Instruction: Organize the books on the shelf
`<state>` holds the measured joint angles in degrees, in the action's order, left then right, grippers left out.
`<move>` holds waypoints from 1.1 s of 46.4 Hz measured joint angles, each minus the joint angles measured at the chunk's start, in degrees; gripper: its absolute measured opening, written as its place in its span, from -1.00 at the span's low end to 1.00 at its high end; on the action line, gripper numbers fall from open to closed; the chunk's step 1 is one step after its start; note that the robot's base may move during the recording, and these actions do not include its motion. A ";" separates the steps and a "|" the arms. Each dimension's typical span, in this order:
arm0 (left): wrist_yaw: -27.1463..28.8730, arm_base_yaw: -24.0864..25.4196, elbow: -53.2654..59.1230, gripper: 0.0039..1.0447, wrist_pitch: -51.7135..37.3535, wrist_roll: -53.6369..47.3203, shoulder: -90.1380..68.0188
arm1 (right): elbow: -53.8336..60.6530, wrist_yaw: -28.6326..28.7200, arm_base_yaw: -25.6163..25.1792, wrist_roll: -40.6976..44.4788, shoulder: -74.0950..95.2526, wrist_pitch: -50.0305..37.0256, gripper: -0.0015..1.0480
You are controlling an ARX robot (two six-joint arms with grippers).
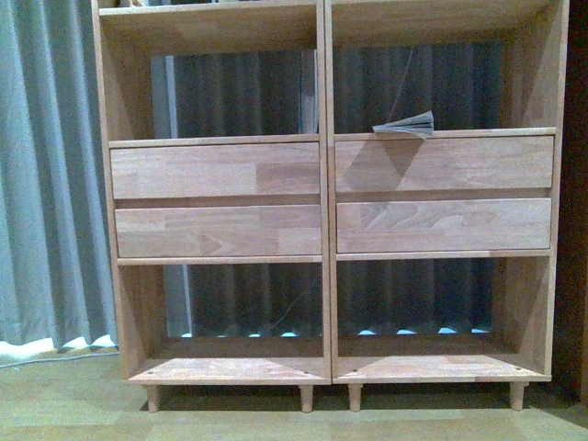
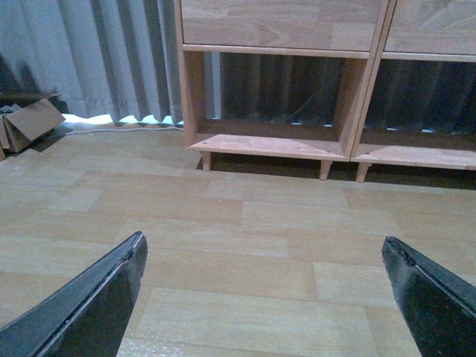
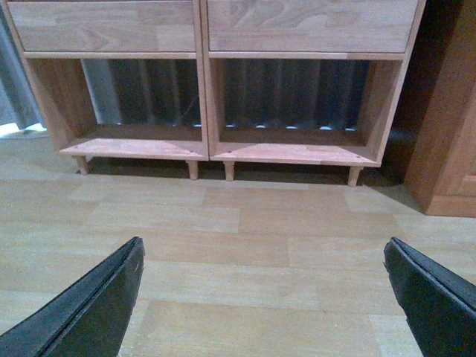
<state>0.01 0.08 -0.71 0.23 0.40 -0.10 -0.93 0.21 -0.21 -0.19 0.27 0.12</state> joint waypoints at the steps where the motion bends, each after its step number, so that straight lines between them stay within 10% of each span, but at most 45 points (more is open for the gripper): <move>1: 0.00 0.00 0.00 0.86 0.00 0.00 0.00 | 0.00 -0.02 0.00 0.00 0.00 0.00 0.86; 51: 0.00 0.00 0.00 0.86 0.00 0.00 0.00 | 0.00 -0.02 0.00 0.00 -0.02 0.00 0.86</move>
<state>0.01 0.08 -0.71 0.23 0.40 -0.10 -0.93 0.19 -0.21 -0.19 0.25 0.12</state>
